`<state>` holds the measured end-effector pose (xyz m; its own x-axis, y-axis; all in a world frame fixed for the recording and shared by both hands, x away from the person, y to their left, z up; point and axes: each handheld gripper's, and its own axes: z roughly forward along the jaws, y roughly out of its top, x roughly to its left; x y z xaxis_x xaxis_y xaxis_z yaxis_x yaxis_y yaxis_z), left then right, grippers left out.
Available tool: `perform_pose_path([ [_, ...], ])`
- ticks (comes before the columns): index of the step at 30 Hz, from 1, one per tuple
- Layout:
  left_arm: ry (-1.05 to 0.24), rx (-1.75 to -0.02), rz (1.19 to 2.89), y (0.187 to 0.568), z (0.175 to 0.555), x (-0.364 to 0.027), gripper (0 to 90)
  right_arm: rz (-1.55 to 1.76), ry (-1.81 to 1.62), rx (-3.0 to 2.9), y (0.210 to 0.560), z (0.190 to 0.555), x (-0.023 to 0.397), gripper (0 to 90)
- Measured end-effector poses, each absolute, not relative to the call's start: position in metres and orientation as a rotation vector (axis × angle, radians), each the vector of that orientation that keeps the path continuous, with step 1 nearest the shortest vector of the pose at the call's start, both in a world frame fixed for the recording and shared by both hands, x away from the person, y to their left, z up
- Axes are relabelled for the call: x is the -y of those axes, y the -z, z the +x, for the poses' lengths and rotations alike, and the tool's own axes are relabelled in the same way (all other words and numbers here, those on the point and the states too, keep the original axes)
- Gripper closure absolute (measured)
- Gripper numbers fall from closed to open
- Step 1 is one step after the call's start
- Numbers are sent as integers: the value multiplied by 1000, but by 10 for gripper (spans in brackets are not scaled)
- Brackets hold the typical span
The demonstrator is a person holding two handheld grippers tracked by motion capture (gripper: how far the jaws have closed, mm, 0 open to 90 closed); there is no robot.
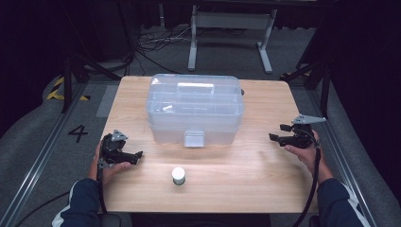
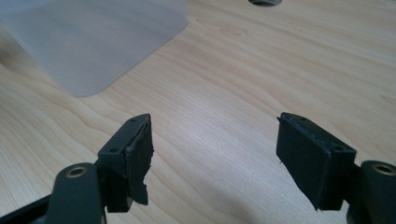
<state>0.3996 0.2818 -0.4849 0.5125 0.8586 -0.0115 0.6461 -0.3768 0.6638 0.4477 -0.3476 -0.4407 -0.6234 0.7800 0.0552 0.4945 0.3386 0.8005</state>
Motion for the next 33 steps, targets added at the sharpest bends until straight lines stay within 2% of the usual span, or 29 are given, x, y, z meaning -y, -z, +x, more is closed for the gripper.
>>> perform_pose_path([
  [19,-451,-1226,2145,485,398,-282,4,915,-1292,-2192,374,464,312,290],
  [33,-452,-1226,2145,484,398,-283,8,743,-1268,-2218,317,480,254,356],
])
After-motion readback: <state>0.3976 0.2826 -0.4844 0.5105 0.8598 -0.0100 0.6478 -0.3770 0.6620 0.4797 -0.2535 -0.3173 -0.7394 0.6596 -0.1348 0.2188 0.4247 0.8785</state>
